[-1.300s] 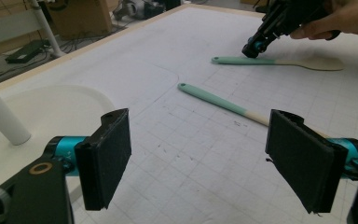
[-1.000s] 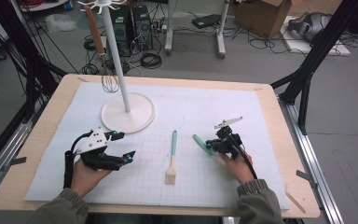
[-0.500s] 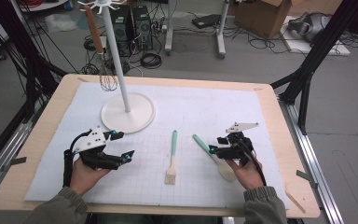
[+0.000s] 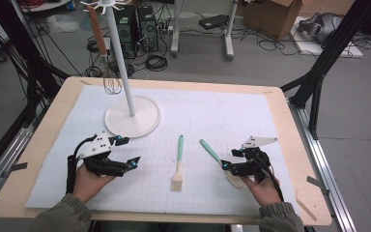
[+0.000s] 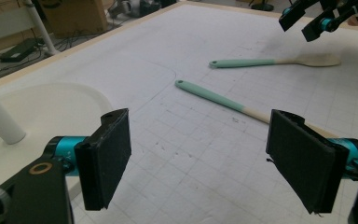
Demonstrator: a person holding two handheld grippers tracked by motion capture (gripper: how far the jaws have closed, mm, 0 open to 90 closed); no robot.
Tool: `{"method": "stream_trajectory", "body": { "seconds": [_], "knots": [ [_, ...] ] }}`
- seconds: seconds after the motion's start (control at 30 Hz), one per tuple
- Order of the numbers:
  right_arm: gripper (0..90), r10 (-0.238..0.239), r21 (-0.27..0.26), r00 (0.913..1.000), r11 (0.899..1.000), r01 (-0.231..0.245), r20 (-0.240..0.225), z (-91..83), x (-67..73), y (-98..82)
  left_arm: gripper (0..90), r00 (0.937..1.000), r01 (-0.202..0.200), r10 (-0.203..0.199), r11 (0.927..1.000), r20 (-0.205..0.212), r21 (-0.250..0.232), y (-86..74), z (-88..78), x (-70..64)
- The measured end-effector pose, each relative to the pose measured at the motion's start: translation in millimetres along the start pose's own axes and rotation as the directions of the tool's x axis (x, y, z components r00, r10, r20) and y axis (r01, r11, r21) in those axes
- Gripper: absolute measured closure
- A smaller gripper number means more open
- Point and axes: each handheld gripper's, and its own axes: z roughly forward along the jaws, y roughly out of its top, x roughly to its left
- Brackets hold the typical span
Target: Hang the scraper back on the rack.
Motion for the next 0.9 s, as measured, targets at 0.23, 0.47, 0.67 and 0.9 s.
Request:
{"method": "stream_trajectory", "body": {
  "seconds": [0.23,0.47,0.67,0.9],
  "knots": [
    [45.4,-0.011,0.024,0.9999,1.000,0.011,0.011,6.7,2.7,-0.2,22.4,1.0000,0.003,-0.003,1.0000,0.007,-0.008,1.1,2.1,0.4],
    [55.4,-0.049,0.060,0.9986,0.997,0.048,0.019,16.3,5.4,3.9,22.5,1.0000,-0.001,0.001,1.0000,0.002,-0.003,0.7,0.7,-0.3],
    [62.9,-0.073,0.101,0.9970,0.992,0.070,0.027,25.8,5.4,6.2,22.5,0.9999,-0.002,0.002,1.0000,-0.010,0.003,-0.4,-1.7,-2.0],
    [68.1,-0.069,0.153,0.9971,0.986,0.064,0.032,36.5,3.0,7.8,22.5,0.9999,-0.001,0.001,1.0000,-0.014,0.003,-0.6,-1.9,-2.1]
  ]
}}
